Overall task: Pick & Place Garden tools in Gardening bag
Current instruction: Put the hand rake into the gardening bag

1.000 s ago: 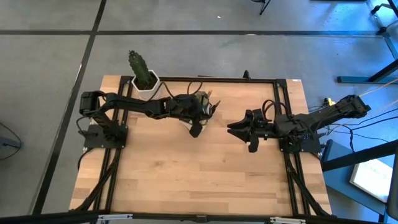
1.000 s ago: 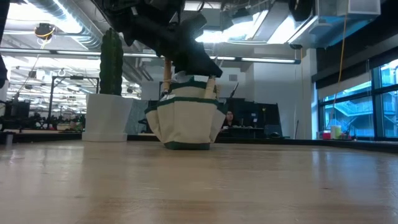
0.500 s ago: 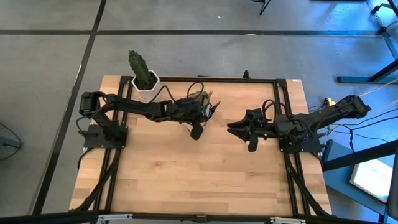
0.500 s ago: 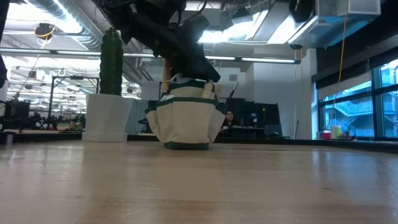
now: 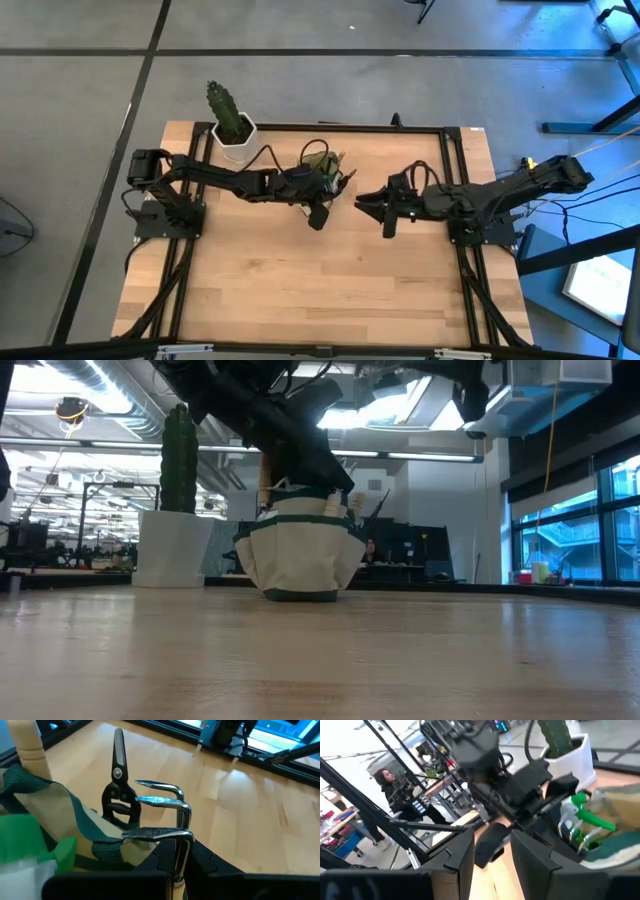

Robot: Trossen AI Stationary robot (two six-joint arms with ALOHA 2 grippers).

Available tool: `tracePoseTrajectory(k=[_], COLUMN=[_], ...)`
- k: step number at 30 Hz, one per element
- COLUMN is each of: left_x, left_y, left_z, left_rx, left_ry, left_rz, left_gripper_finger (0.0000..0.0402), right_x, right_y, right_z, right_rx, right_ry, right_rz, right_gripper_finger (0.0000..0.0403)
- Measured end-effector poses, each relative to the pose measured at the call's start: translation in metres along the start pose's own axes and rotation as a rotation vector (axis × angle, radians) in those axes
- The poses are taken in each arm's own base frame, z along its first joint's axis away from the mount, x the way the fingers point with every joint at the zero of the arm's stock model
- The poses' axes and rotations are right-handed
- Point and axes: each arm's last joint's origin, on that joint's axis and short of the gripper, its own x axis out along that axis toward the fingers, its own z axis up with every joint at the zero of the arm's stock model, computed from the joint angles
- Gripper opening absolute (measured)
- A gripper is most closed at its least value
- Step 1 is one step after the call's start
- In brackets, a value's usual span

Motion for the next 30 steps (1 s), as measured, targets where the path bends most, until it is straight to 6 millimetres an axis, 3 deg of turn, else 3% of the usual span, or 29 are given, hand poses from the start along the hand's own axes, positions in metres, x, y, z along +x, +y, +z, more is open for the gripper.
tracePoseTrajectory(k=[9,17,21,30], left_x=[0.000,0.000,0.000,0.000], left_y=[-0.002,-0.002,-0.002,-0.002], left_z=[-0.004,-0.004,-0.004,-0.004], left_rx=[0.020,0.013,0.007,0.004], left_ry=[0.034,0.036,0.036,0.037], left_rz=[0.000,-0.004,-0.005,-0.007], left_gripper_finger=[0.0008,0.0008,0.0008,0.0008], right_x=[0.017,0.032,0.040,0.065], right_y=[-0.007,-0.029,-0.042,-0.054], right_z=[-0.010,-0.006,-0.004,-0.011], right_rx=[-0.028,-0.042,0.044,0.179], right_ry=[0.051,0.034,0.022,0.062], right_rz=[-0.010,-0.116,-0.167,-0.207], right_gripper_finger=[0.0130,0.0130,0.0129,0.0062])
